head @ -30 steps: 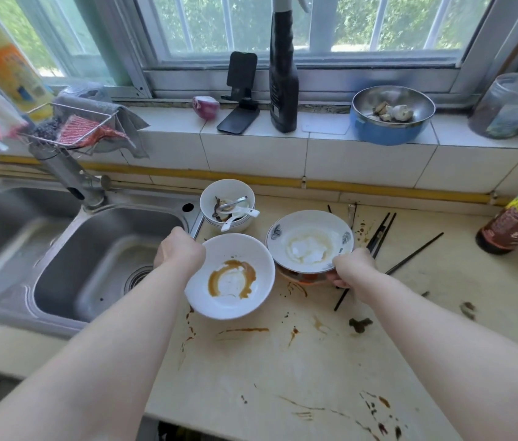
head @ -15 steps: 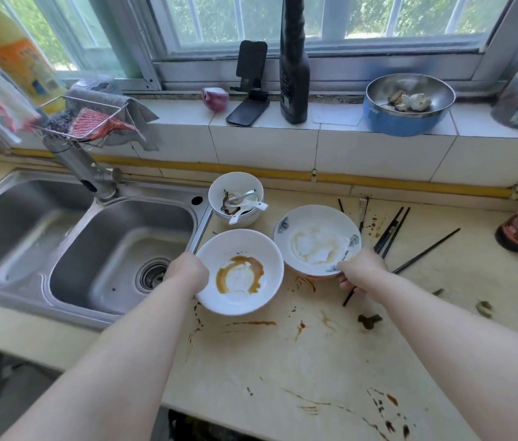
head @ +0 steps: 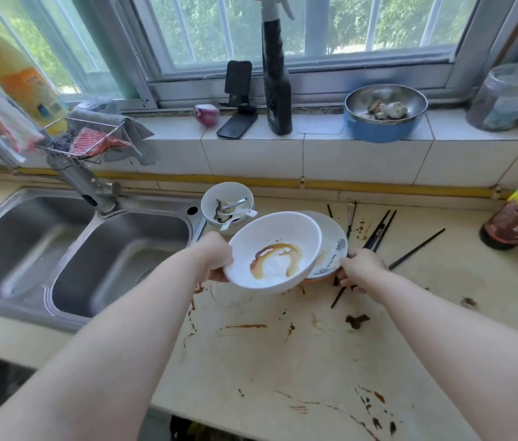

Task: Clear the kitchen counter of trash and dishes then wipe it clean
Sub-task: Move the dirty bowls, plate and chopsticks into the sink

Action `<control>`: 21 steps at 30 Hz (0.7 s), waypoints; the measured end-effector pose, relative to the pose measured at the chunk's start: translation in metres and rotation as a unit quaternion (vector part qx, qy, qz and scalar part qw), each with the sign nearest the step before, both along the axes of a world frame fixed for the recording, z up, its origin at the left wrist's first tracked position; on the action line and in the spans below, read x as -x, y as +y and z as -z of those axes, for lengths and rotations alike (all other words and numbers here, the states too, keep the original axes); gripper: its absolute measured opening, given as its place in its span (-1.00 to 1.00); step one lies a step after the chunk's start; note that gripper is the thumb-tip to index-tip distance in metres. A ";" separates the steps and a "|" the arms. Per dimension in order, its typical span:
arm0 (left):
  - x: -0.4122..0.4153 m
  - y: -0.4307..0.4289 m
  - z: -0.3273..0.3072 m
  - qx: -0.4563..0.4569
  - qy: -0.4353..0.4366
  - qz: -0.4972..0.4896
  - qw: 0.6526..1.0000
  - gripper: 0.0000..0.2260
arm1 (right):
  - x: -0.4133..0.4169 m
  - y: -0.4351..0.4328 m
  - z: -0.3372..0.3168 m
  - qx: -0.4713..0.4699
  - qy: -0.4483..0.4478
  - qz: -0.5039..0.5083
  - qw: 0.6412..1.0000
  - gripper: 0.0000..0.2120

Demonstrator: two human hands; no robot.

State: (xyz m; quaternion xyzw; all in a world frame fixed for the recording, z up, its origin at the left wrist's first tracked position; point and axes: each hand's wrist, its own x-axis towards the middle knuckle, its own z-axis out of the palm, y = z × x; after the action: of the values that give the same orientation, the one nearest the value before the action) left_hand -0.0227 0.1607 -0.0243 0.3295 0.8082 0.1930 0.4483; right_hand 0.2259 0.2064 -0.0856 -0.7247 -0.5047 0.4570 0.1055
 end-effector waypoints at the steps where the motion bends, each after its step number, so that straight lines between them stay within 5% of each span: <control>1: -0.009 0.005 0.002 -0.006 -0.010 -0.011 1.000 -0.70 | -0.003 0.001 0.001 -0.010 -0.003 0.009 1.000 -0.72; 11: -0.059 0.035 0.034 -0.058 0.045 -0.057 0.996 -0.78 | -0.014 0.010 0.002 0.010 0.076 0.103 0.992 -0.41; 21: -0.056 0.041 0.049 -0.064 0.116 -0.063 0.989 -0.69 | 0.002 0.027 -0.004 -0.037 0.104 0.012 0.994 -0.61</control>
State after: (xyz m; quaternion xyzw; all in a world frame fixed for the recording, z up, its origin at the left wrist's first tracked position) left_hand 0.0333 0.2021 -0.0733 0.3259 0.8599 0.2329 0.3165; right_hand 0.2243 0.2330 -0.0816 -0.6744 -0.4993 0.5098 0.1898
